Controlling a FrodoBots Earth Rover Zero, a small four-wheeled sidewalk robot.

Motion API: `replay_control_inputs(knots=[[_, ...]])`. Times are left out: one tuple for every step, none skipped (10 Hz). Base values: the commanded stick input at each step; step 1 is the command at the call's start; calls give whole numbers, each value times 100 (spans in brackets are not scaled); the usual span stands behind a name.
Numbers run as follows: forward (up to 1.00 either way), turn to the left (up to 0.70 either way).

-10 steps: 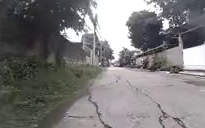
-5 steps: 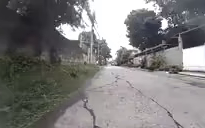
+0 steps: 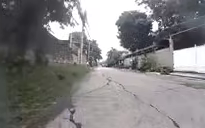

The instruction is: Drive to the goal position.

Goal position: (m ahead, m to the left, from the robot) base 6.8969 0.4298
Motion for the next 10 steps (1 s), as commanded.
replay_control_inputs(knots=[[70,0],[70,0],[70,0],[70,0],[70,0],[70,0],[70,0],[70,0],[70,0],[70,0]])
